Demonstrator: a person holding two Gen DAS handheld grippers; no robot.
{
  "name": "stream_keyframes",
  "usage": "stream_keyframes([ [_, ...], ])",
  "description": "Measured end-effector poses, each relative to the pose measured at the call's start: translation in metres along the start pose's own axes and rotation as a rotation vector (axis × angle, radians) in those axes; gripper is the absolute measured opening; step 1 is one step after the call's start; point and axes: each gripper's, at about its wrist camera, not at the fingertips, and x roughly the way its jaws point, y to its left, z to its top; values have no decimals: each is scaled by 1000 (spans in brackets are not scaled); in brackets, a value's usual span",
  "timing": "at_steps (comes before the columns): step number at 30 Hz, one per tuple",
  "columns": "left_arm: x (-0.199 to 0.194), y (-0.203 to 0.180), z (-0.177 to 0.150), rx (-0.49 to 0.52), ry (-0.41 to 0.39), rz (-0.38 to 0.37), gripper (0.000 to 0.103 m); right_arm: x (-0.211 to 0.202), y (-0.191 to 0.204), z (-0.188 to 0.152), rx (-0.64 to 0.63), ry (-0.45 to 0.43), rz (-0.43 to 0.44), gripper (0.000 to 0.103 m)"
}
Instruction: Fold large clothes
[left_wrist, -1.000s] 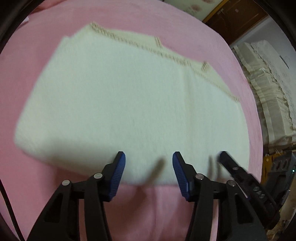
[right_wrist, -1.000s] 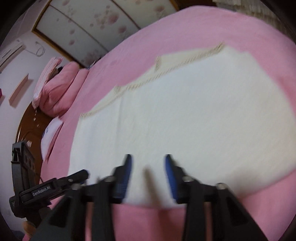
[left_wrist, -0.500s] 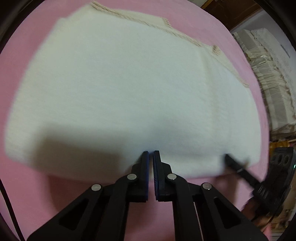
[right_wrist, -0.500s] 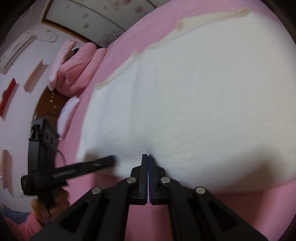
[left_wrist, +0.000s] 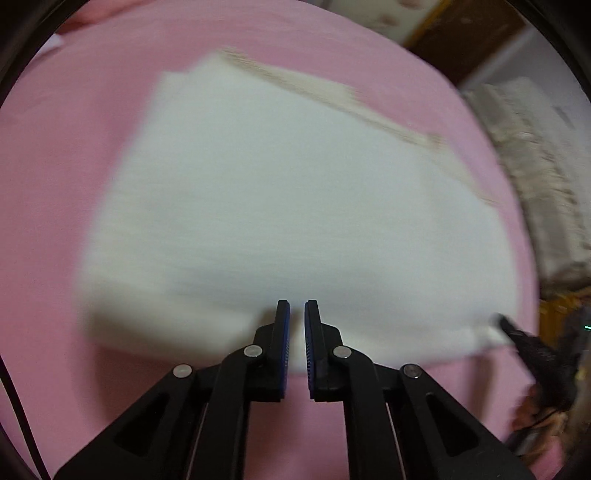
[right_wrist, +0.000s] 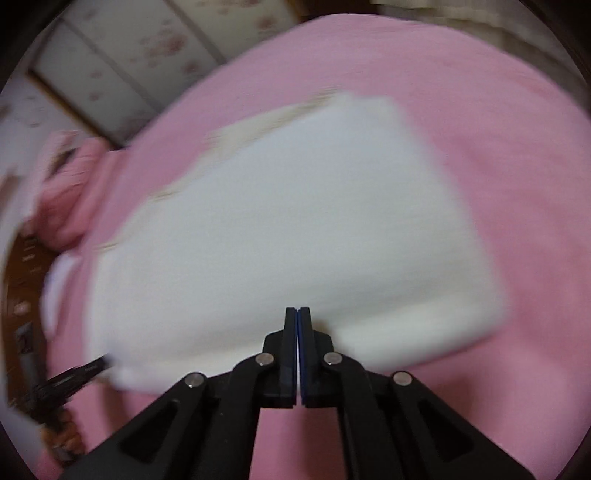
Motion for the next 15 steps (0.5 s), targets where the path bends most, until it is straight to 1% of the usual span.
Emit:
stream_keyframes([
  [1, 10, -15, -2, 6, 34, -60, 6, 11, 22, -8, -25, 27, 101, 0],
  [2, 21, -31, -5, 22, 65, -93, 6, 20, 38, -16, -43, 53, 159, 0],
  [3, 32, -46, -8, 51, 83, -102, 6, 33, 56, -25, -60, 92, 205, 0],
  [5, 45, -62, -9, 98, 93, -85, 6, 50, 73, -35, -83, 134, 212, 0],
  [6, 52, -66, -7, 99, 93, -94, 6, 54, 76, -38, -84, 136, 215, 0],
  [8, 60, -66, 1, 73, 107, -145, 6, 59, 76, -37, -77, 123, 238, 0],
  [10, 61, -65, 11, 58, 109, -165, 6, 68, 72, -34, -71, 134, 255, 0],
  [12, 64, -69, 23, 64, 79, -160, 6, 80, 76, -24, -73, 140, 267, 0],
  [13, 63, -68, 30, 74, 63, -152, 6, 86, 80, -16, -78, 129, 268, 0],
  [15, 72, -71, 60, 91, 30, -142, 6, 93, 82, 3, -92, 85, 236, 0],
])
